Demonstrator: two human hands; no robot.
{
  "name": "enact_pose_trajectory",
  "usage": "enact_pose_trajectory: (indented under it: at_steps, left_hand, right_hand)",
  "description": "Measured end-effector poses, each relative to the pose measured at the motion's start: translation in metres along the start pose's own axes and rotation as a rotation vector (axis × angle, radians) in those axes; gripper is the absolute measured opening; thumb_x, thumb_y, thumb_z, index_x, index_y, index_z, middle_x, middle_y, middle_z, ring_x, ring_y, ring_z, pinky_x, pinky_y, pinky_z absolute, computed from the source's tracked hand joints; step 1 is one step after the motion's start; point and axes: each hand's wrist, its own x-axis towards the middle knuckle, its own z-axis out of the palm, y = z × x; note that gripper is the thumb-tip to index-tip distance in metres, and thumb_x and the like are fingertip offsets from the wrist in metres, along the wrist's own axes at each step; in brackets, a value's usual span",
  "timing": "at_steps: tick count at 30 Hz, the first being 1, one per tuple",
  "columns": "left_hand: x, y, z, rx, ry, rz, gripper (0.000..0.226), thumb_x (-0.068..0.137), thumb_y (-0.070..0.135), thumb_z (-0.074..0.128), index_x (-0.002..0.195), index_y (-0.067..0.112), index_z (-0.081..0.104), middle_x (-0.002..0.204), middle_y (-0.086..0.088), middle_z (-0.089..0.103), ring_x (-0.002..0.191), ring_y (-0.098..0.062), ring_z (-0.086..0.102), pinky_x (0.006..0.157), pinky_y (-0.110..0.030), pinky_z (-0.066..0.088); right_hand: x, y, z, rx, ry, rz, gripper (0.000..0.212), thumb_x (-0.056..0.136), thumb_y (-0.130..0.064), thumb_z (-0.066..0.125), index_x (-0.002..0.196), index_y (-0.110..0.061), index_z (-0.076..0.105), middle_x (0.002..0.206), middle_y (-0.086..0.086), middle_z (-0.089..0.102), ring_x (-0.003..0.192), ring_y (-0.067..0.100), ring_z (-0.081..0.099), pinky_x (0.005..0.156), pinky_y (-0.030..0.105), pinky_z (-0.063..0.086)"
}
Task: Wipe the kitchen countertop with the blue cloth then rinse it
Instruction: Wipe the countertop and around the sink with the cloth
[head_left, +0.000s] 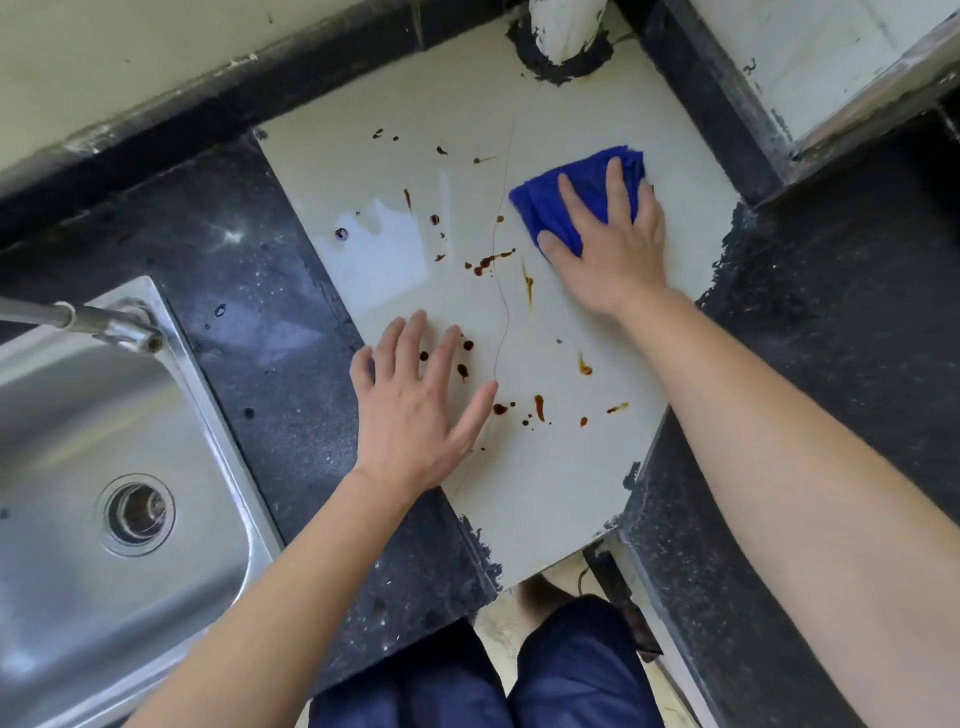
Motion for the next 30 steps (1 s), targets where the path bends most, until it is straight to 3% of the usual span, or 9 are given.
enact_pose_trajectory:
  at_steps: [5,12,15,20,25,30]
  left_hand:
    - [-0.062,-0.002,0.009,0.011,0.024,-0.024,0.065,0.093,0.063,0.039,0.139,0.019,0.053,0.154,-0.017,0.032,0.144,-0.038,0.029,0.110,-0.058,0.025]
    - [-0.118,0.017,0.031,0.074,-0.025,-0.027,0.070,0.092,0.064,0.038,0.141,0.016,0.050,0.154,-0.017,0.032,0.144,-0.035,0.028,0.114,-0.056,0.022]
    - [-0.127,0.025,0.039,0.072,-0.003,-0.048,0.069,0.093,0.061,0.039,0.141,0.013,0.050,0.150,-0.017,0.036,0.143,-0.036,0.030,0.114,-0.057,0.022]
    - [-0.130,0.030,0.045,0.081,0.005,-0.091,0.070,0.091,0.062,0.040,0.143,0.015,0.048,0.151,-0.014,0.038,0.143,-0.035,0.030,0.115,-0.057,0.020]
    - [-0.131,0.033,0.039,0.089,-0.032,-0.115,0.070,0.091,0.063,0.037,0.144,0.018,0.044,0.153,-0.012,0.036,0.145,-0.033,0.026,0.115,-0.056,0.020]
    - [-0.128,0.041,0.043,0.075,-0.016,-0.156,0.071,0.090,0.064,0.038,0.142,0.016,0.044,0.151,-0.013,0.038,0.144,-0.034,0.026,0.114,-0.057,0.020]
  right_hand:
    - [0.003,-0.013,0.010,0.008,0.060,0.020,0.066,0.099,-0.063,0.024,0.158,-0.039,0.006,0.166,0.011,-0.012,0.150,0.042,-0.010,0.122,0.054,-0.003]
    - [-0.150,0.033,0.064,0.004,0.091,-0.234,0.063,0.097,-0.059,0.038,0.155,-0.038,0.026,0.167,0.012,0.003,0.151,0.041,0.000,0.123,0.052,0.003]
    - [-0.174,0.073,0.062,-0.051,0.049,-0.312,0.064,0.096,-0.062,0.040,0.155,-0.041,0.027,0.167,0.009,0.004,0.151,0.038,0.002,0.124,0.051,0.007]
    - [-0.121,0.099,0.027,-0.032,0.010,-0.174,0.067,0.095,-0.070,0.034,0.155,-0.048,0.015,0.167,0.003,-0.009,0.151,0.034,-0.007,0.124,0.048,0.002]
    - [-0.108,0.072,0.036,0.016,0.062,-0.027,0.065,0.099,-0.062,0.028,0.157,-0.040,0.012,0.166,0.011,-0.010,0.150,0.041,-0.010,0.123,0.053,-0.003]
    - [-0.191,0.064,0.072,0.008,0.117,-0.175,0.063,0.100,-0.056,0.030,0.158,-0.034,0.019,0.166,0.016,-0.002,0.150,0.043,-0.004,0.123,0.055,0.002]
